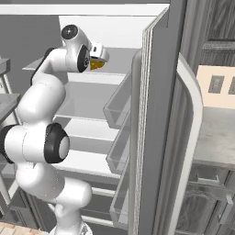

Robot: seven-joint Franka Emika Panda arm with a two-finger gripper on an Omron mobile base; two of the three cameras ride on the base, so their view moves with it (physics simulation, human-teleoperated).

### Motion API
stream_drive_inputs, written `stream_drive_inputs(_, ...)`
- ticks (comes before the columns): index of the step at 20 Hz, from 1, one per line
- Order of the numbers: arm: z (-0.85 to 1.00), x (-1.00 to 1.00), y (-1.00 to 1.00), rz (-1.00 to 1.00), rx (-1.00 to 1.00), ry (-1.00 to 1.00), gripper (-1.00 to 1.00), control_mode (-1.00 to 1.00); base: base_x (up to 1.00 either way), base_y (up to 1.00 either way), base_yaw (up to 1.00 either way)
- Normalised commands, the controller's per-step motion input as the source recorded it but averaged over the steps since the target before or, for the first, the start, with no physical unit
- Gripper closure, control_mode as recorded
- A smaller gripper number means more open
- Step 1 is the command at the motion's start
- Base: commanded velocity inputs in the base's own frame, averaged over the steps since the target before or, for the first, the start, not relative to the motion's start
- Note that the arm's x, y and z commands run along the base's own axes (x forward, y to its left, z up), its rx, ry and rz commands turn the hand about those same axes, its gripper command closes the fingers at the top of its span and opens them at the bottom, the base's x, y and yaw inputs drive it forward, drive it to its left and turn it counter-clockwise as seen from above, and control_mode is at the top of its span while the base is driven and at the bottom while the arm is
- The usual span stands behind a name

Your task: Pick the cheese from the fridge and the cheese grater from the cabinet and place them next to the salad bowl.

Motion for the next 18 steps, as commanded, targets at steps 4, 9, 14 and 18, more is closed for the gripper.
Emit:
stream_drive_inputs(4,-0.03,0.27,0.08,0.00,0.00,0.00,-1.00,-1.00,0.00,0.00,0.00)
stream_drive_inputs(9,-0.10,0.04,0.04,0.00,0.00,0.01,-1.00,-1.00,0.00,0.00,0.00)
stream_drive_inputs(14,-0.13,0.00,0.00,0.00,0.00,0.00,1.00,-1.00,0.00,0.00,0.00)
stream_drive_inputs(18,-0.03,0.00,0.00,0.00,0.00,-0.03,1.00,-1.00,0.00,0.00,0.00)
